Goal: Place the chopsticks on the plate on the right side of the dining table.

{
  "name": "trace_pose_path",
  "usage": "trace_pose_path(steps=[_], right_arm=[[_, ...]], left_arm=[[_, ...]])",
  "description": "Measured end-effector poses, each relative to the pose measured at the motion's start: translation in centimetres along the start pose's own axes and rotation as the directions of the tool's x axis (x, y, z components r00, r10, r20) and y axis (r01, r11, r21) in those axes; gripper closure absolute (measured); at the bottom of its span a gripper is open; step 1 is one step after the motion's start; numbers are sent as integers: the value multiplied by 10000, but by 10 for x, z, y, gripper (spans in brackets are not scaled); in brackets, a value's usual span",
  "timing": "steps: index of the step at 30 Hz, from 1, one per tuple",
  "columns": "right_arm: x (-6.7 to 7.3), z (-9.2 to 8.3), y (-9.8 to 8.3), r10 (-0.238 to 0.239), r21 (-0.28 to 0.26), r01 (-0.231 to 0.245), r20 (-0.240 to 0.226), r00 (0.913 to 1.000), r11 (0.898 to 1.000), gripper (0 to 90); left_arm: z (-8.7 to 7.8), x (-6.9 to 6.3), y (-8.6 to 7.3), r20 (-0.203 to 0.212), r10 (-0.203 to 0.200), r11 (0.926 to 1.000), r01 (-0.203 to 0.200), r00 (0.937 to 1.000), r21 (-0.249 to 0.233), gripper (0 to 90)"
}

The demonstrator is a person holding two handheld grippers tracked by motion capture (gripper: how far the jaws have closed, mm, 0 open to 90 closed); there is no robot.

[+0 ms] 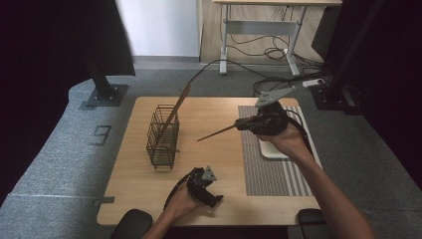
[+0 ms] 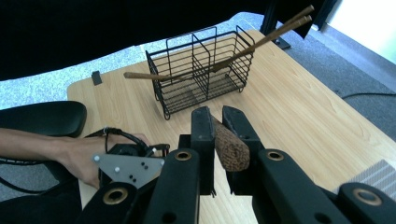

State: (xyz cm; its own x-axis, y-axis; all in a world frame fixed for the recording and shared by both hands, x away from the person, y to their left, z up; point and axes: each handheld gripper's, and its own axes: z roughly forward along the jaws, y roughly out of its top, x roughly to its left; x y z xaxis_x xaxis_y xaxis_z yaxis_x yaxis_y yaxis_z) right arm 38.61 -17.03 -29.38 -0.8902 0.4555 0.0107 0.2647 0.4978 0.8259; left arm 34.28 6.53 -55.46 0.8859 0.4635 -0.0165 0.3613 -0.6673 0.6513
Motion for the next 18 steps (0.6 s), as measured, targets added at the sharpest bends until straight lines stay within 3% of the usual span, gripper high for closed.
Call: trace_pose_path(steps=[18], right_arm=[[-3, -21, -41, 382, 389, -388, 150, 9992, 9985, 824]], left_arm=[[-34, 20, 1, -333, -126, 9965, 97, 9994, -836, 119]])
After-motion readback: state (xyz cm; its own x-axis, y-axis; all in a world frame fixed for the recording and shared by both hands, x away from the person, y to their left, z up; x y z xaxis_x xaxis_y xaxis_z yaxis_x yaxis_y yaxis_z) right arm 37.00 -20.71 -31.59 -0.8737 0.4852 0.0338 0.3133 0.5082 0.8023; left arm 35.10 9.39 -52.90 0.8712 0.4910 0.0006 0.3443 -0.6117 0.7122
